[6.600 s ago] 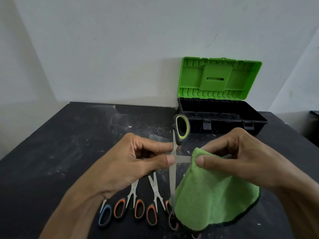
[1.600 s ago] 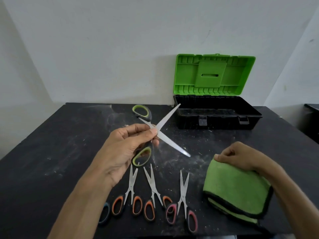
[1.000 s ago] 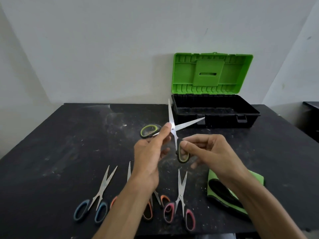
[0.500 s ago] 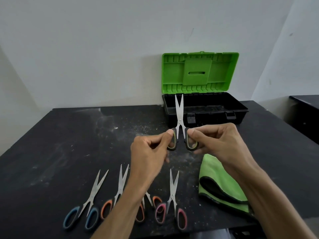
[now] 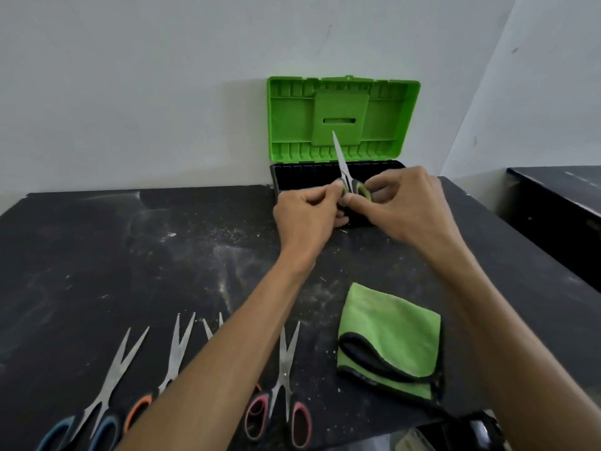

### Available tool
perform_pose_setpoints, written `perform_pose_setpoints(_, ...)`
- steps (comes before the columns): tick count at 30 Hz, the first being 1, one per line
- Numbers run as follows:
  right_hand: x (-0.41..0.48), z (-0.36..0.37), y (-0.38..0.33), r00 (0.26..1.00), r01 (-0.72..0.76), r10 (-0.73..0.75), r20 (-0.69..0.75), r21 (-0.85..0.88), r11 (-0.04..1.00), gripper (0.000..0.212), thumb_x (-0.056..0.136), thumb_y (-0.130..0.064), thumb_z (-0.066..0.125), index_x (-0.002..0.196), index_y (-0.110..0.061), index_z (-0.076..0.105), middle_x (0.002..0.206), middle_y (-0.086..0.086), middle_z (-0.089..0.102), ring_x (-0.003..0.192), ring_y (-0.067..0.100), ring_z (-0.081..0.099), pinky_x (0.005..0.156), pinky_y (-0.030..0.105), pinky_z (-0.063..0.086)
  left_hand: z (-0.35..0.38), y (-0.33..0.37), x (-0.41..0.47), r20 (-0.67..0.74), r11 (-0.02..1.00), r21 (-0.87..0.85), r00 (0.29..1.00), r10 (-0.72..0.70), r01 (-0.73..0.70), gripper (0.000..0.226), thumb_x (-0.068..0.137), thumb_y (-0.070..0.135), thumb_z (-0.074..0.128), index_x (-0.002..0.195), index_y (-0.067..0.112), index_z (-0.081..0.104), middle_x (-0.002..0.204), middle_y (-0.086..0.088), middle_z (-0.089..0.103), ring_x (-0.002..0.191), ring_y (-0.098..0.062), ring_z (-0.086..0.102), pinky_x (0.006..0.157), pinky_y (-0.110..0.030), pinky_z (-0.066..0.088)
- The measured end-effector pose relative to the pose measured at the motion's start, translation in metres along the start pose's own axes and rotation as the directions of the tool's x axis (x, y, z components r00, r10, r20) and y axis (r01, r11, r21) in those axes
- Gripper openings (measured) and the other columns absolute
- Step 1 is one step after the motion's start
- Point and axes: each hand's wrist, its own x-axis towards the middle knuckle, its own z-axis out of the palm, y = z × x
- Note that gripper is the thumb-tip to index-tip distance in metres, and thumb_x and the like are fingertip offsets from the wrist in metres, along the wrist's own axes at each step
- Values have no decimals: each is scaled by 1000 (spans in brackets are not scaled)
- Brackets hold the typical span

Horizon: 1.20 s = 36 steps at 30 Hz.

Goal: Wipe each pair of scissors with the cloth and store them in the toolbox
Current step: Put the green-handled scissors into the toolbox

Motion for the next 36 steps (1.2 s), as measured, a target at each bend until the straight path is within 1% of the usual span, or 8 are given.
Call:
perform_pose_setpoints(5, 67, 15, 28, 989, -102, 114, 90, -133, 986, 34, 80, -37, 87, 94, -6, 84, 82, 15, 81, 87, 29, 79, 85, 43, 64, 30, -27, 43, 92, 997, 69, 995, -39, 33, 24, 92, 24, 68, 83, 7, 80, 71, -10, 76, 61, -15, 74, 68, -39, 64)
perform_pose_setpoints(9, 121, 37, 65, 964, -174, 226, 141, -307, 936, 47, 86, -52, 78, 91, -5, 83, 71, 10, 78, 72, 24, 76, 67, 35, 62, 22, -48, 87, 173, 778, 562, 960, 220, -279, 53, 97, 45, 51, 65, 8, 71, 61, -8, 71, 59, -24, 66, 71, -33, 57)
perform_pose_setpoints(11, 143, 45, 83, 951, -206, 278, 132, -399, 893, 54, 85, -61, 76, 82, -7, 76, 62, 3, 69, 57, 16, 63, 53, 27, 47, 10, -61, 114, 257, 536, 762, 929, 265, -364, 51, 98, 52, 43, 101, 14, 76, 84, -10, 75, 89, -27, 67, 83, -41, 55)
perform_pose_setpoints(13, 160, 52, 96, 941, -237, 319, 111, -455, 858, 59, 82, -66, 77, 71, -10, 63, 61, 2, 61, 55, 15, 55, 61, 28, 46, -2, -76, 135, 367, 302, 877, 927, 80, -374, 64, 99, 57, 32, 144, 14, 49, 126, -19, 65, 133, -38, 45, 109, -52, 38)
perform_pose_setpoints(16, 179, 62, 107, 921, -243, 367, 130, -545, 802, 57, 80, -66, 79, 74, -12, 62, 68, 3, 70, 61, 16, 63, 75, 33, 53, -10, -94, 144, 410, 188, 905, 898, -160, -380, 71, 100, 60, 15, 157, 18, 19, 158, -15, 33, 151, -36, 6, 121, -54, 7)
perform_pose_setpoints(22, 199, 96, 115, 827, -185, 474, 303, -650, 738, 60, 75, -63, 83, 100, -10, 74, 114, 9, 75, 107, 33, 72, 98, 43, 55, -9, -104, 147, 417, 166, 904, 898, -143, -394, 72, 100, 61, 9, 155, 19, 28, 158, -12, 35, 152, -32, 4, 121, -57, 0)
perform_pose_setpoints(25, 197, 107, 122, 810, -234, 513, 283, -646, 726, 63, 86, -50, 75, 133, -10, 65, 142, 12, 64, 131, 37, 61, 110, 46, 48, -9, -105, 147, 412, 160, 906, 902, -128, -391, 72, 99, 62, 10, 152, 20, 35, 157, -11, 37, 153, -30, 4, 121, -56, 0)
perform_pose_setpoints(36, 192, 108, 119, 848, -271, 499, 180, -661, 699, 51, 92, -32, 72, 137, -9, 62, 139, 14, 64, 129, 36, 61, 102, 40, 47, -10, -105, 144, 412, 186, 903, 903, -124, -387, 68, 101, 60, 13, 148, 21, 44, 158, -11, 35, 153, -28, 2, 121, -57, -2)
